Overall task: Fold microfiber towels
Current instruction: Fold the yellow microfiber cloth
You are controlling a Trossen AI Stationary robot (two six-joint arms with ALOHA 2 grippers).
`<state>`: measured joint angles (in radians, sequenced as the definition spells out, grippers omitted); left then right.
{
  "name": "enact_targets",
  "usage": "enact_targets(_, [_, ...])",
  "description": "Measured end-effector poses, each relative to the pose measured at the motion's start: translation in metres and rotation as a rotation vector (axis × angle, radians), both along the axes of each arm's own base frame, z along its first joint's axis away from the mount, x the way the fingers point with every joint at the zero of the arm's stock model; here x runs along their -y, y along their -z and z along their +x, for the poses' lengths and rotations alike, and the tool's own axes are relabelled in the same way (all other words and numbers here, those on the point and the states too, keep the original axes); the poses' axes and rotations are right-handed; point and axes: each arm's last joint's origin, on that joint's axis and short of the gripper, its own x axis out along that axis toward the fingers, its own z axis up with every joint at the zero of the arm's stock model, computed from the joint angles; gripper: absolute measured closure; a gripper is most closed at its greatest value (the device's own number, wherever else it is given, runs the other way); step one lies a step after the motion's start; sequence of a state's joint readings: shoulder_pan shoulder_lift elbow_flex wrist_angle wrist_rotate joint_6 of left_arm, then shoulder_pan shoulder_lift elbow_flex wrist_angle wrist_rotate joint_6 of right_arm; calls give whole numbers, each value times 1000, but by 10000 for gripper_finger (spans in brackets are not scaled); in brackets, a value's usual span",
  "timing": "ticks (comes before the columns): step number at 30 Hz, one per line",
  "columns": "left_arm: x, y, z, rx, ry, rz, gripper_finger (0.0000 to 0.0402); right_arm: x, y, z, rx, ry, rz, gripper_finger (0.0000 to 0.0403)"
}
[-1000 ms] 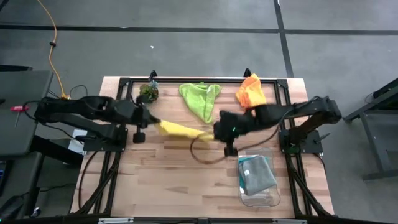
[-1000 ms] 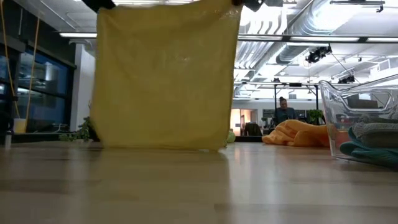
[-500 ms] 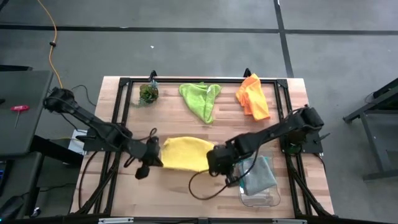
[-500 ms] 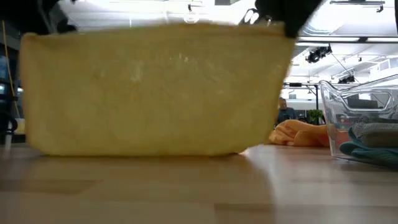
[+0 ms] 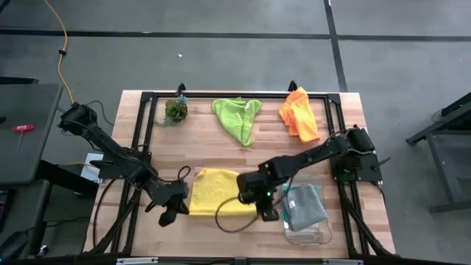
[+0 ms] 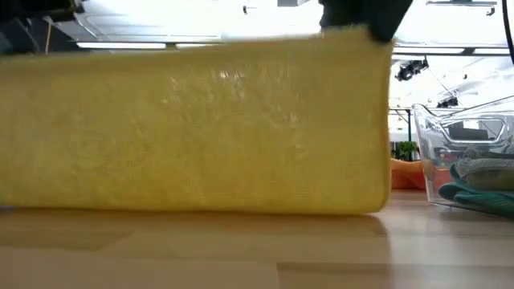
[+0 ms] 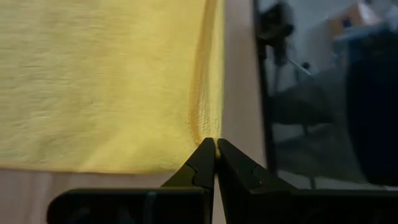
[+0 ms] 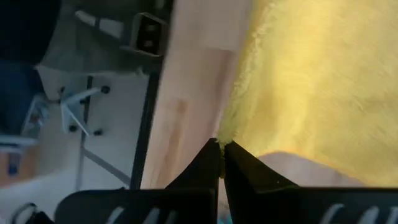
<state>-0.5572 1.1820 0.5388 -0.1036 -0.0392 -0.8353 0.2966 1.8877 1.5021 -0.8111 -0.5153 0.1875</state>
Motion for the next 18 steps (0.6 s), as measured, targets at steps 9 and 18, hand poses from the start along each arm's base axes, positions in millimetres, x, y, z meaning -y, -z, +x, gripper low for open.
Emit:
enact_targets(9, [-51,10,11,-91,-254,195,401,49,10,-1,-160,207,-134,403])
enact_targets(18, [-83,14,14,-146,-316,267,401,78,12,5,-183,384,-205,403])
